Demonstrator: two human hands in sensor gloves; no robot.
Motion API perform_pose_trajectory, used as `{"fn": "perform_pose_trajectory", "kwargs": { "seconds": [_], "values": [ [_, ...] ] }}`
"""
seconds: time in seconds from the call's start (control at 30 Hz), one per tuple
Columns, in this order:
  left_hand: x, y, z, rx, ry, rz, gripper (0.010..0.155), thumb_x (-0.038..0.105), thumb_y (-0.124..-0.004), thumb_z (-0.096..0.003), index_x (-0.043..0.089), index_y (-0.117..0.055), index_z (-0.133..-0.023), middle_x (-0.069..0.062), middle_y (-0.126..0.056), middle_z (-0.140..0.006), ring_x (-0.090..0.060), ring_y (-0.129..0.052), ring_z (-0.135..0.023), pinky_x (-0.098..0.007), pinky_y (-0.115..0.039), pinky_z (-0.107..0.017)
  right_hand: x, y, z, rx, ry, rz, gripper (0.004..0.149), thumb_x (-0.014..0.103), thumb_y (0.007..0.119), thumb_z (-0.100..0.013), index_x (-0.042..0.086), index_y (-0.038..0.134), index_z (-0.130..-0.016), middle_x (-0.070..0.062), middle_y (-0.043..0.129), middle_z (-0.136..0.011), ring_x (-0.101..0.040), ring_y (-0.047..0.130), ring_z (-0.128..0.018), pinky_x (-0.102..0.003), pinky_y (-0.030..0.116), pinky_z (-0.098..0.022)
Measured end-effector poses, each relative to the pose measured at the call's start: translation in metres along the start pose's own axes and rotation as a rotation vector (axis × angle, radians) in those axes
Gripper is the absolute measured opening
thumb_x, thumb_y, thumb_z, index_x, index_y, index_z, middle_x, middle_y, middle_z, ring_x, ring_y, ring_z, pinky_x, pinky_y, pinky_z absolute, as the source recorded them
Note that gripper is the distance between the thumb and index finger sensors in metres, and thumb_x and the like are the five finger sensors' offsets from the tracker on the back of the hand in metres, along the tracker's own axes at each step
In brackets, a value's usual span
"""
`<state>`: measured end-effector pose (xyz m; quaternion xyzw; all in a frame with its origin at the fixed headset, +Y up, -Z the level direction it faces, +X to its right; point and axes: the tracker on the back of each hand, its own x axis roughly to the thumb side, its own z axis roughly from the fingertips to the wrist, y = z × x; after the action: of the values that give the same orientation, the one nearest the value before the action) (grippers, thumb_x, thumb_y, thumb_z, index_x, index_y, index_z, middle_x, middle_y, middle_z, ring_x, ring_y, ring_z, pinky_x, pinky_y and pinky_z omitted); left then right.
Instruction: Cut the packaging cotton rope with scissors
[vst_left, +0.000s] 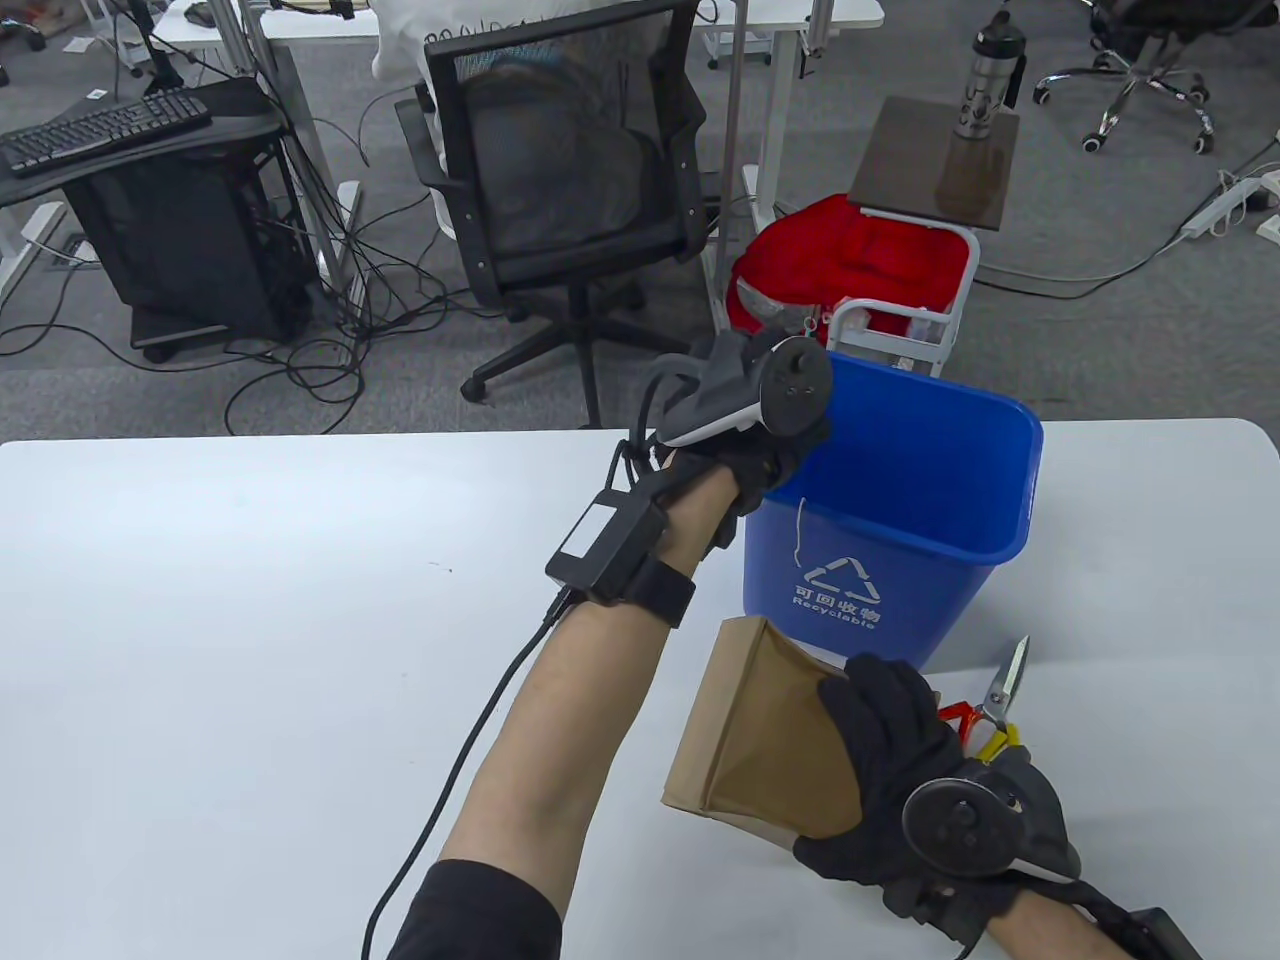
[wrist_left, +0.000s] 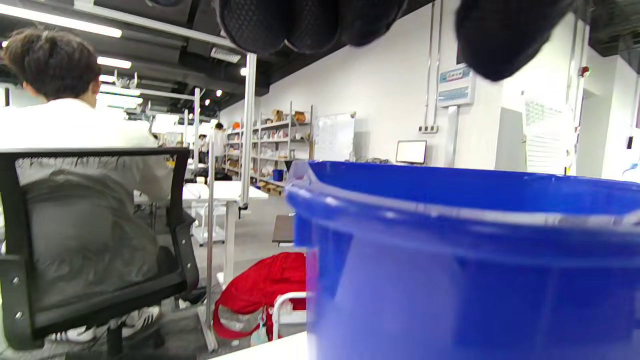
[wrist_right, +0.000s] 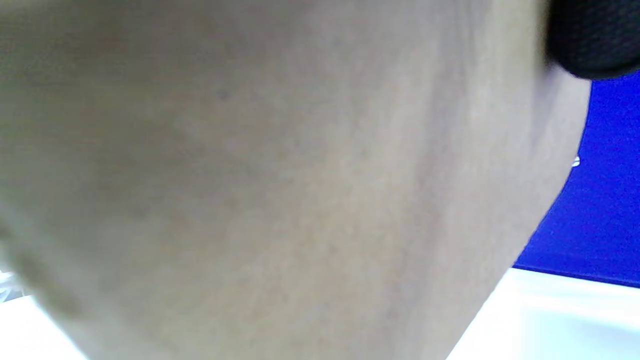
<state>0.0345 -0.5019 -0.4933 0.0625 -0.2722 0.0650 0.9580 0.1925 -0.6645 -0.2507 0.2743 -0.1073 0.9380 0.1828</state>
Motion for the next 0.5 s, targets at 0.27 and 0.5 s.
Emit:
{"fn": "perform_pose_trajectory", "kwargs": {
  "seconds": [0.27, 0.5],
  "values": [
    [-0.033, -0.003, 0.051, 0.105, -0.113, 0.364, 0.074, 0.053, -0.069, -0.0574, 0.021, -0.038, -0.116, -0.023, -0.045, -0.116, -0.052, -0.059, -0.1, -0.077, -0.046, -0.068, -0.001, -0.009, 0.002, -0.033, 0.009, -0.022, 0.123, 0.073, 0.096, -0.028, 0.008, 0.031, -0.109, -0.034, 0.027, -0.112, -0.062, 0.033, -0.097, -0.084, 0.068, -0.042],
    [-0.081, -0.05, 0.127, 0.043, -0.135, 0.91, 0.068, 0.051, -0.068, -0.0587, 0.017, -0.049, -0.114, -0.023, -0.059, -0.111, -0.052, -0.072, -0.092, -0.075, -0.054, -0.065, 0.006, -0.021, -0.002, -0.071, 0.024, -0.084, 0.122, 0.072, 0.096, -0.029, 0.008, 0.031, -0.109, -0.034, 0.026, -0.113, -0.062, 0.033, -0.097, -0.084, 0.068, -0.042]
  ]
}}
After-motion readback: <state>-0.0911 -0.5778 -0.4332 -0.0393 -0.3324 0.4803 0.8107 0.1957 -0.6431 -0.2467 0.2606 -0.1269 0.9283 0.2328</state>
